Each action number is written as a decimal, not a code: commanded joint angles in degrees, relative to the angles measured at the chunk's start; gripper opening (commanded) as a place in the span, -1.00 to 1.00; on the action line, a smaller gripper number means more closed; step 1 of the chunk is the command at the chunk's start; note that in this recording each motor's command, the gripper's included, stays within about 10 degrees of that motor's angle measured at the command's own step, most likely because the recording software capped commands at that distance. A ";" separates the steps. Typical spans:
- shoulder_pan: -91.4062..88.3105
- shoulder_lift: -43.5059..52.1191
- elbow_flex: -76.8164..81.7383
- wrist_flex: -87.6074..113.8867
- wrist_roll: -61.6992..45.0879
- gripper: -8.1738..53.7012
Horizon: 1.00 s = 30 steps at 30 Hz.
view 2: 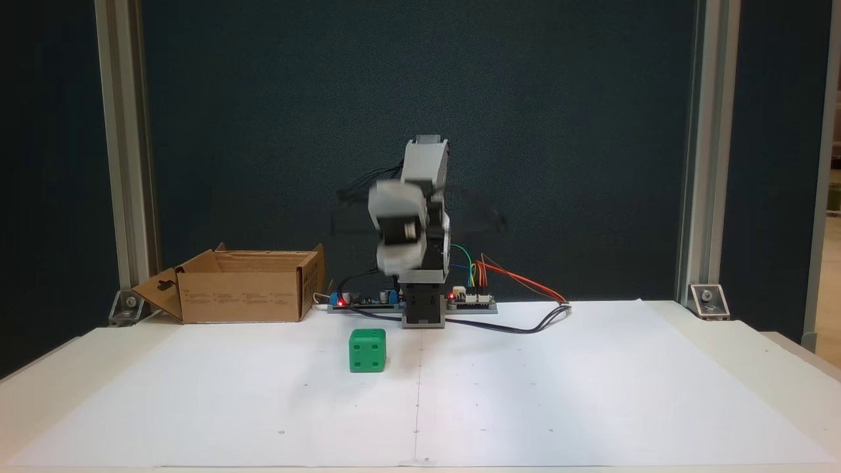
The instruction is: Grasp a green dice and put it in the bin.
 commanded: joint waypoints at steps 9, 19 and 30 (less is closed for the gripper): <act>-0.88 6.33 -25.22 39.97 1.76 0.68; 8.26 5.36 -33.57 77.85 -9.40 0.82; 29.44 -5.63 -38.50 117.23 -33.31 0.82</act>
